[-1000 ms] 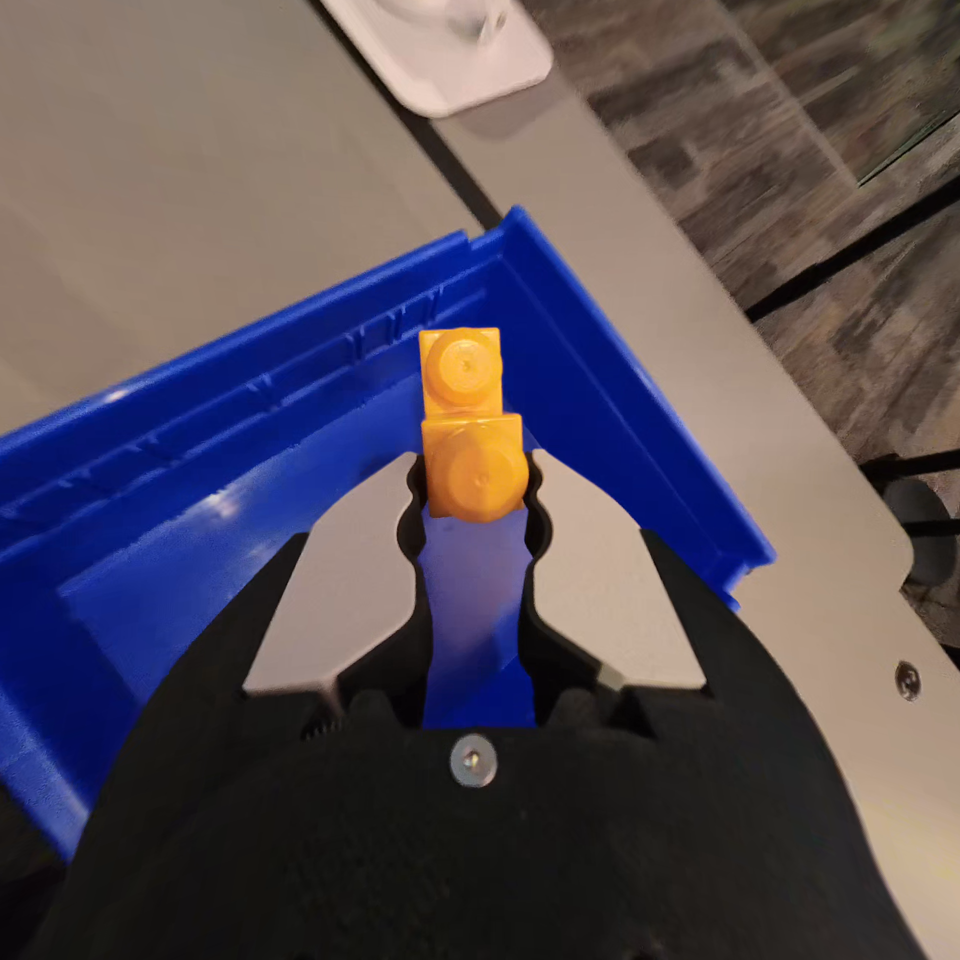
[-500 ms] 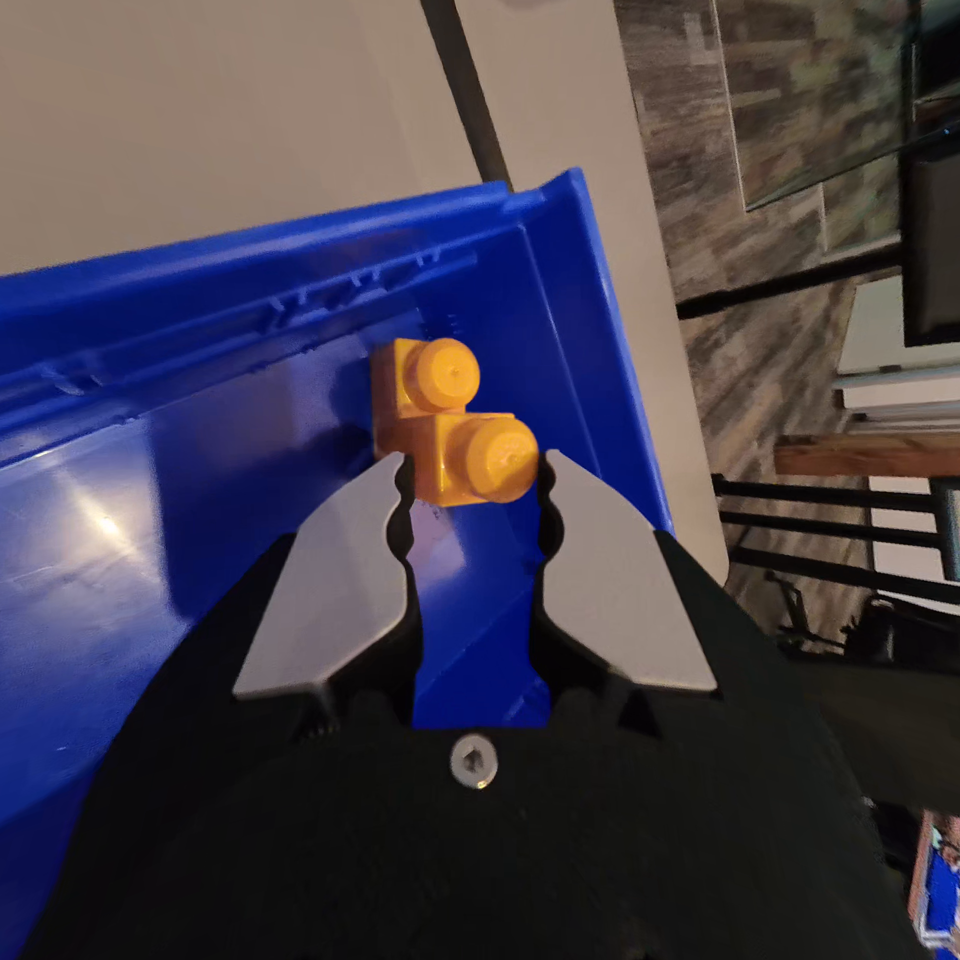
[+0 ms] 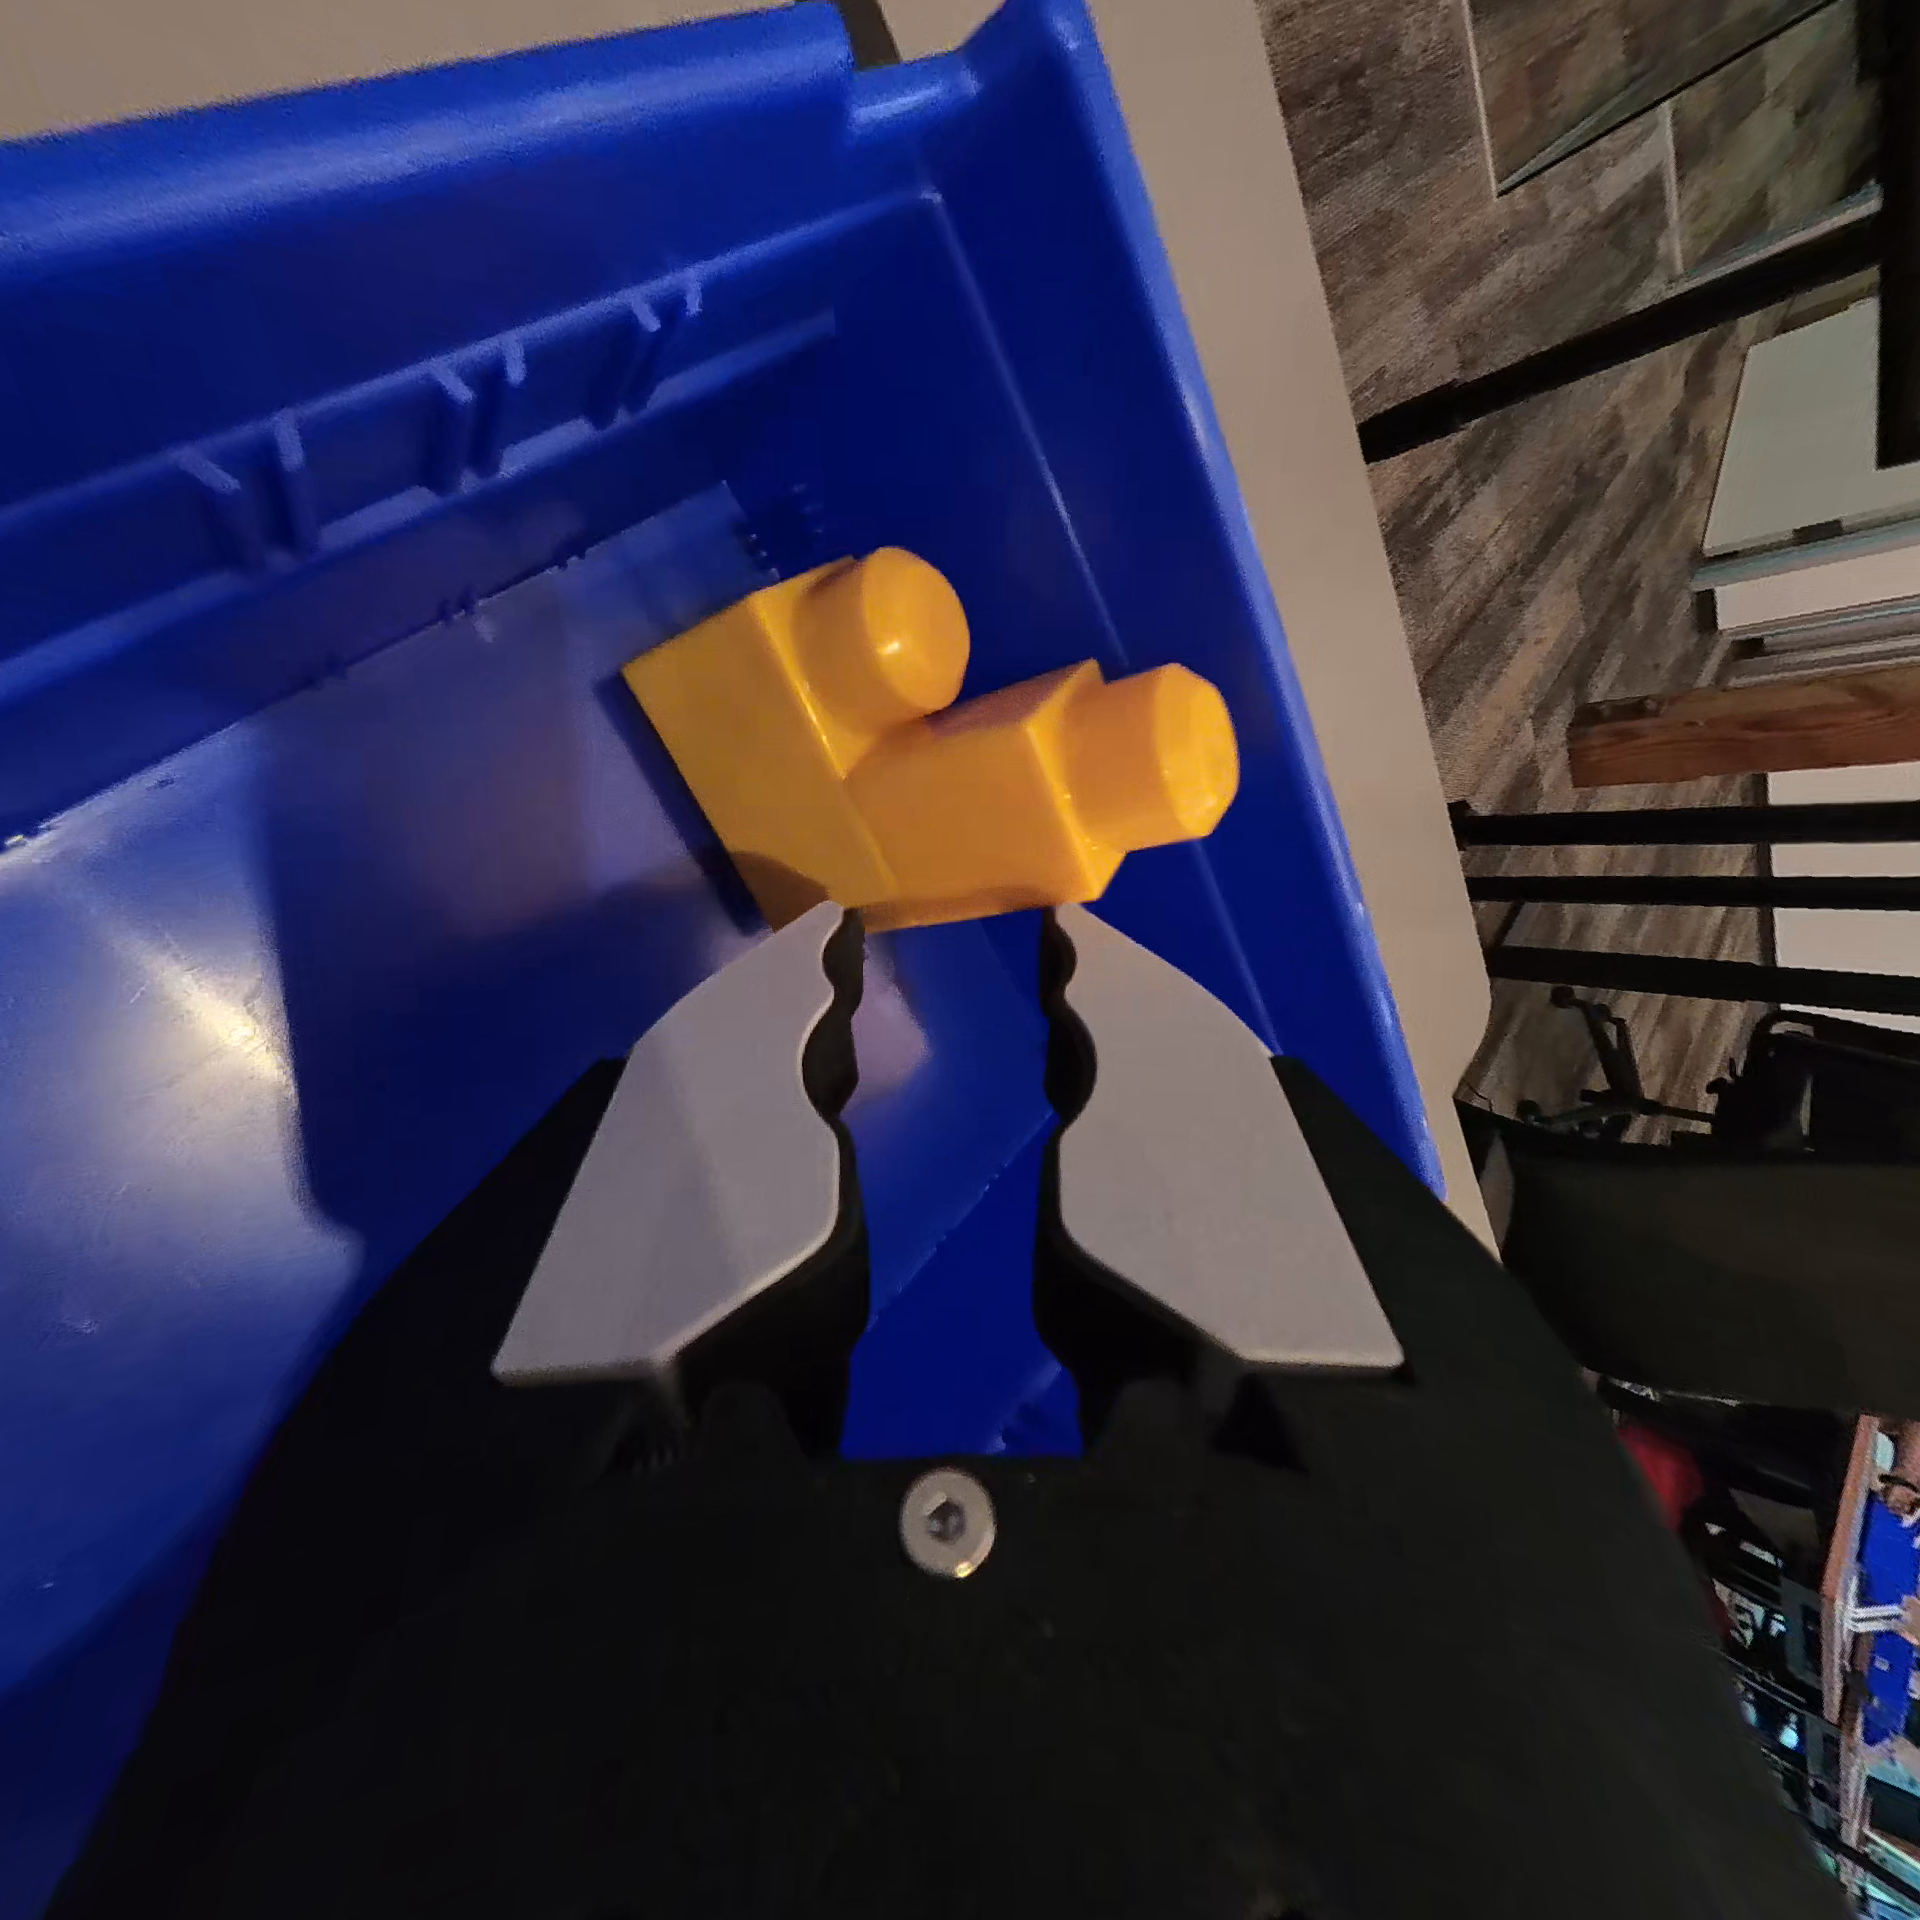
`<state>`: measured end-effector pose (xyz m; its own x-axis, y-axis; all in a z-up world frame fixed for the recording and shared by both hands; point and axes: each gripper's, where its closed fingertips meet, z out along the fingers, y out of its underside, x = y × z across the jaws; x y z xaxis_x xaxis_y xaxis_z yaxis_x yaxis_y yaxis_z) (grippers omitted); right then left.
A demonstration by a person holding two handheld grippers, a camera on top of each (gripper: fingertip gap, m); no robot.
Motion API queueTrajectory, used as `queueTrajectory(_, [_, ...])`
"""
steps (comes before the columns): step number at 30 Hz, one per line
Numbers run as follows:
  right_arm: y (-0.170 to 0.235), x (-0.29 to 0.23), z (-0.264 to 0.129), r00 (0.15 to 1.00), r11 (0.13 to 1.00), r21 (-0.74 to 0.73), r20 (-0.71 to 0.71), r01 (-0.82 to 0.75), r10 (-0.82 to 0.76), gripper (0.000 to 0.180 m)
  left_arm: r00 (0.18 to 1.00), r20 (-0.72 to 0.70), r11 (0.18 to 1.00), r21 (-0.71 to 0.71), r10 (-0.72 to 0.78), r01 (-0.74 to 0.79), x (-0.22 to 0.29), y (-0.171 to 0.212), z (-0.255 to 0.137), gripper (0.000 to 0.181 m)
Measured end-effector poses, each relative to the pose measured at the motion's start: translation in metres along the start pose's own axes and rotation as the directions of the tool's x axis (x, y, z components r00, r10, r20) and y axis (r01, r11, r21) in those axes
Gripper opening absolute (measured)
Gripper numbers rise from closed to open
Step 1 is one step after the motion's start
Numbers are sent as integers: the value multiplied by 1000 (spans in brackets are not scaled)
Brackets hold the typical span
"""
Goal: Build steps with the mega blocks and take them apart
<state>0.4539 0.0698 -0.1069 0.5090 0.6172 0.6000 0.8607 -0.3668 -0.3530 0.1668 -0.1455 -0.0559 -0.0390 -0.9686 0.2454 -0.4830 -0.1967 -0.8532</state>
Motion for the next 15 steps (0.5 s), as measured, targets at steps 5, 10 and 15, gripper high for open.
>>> queueTrajectory(5, [4, -7, 5, 1000, 999, -36, 21, 13, -12, 34, 1000, -1, 1000, -2, -6, 6, 0, 1, 1, 59])
queueTrajectory(10, [11, -18, 8, 994, 998, -61, 106, -33, 40, 32, 1000, 3, 1000, 2, -6, 6, -1, 0, 0, 59])
queueTrajectory(15, [16, -27, 16, 987, 995, -85, 149, -42, 55, 29, 1000, -2, 1000, -5, -6, 6, 1, 1, 2, 59])
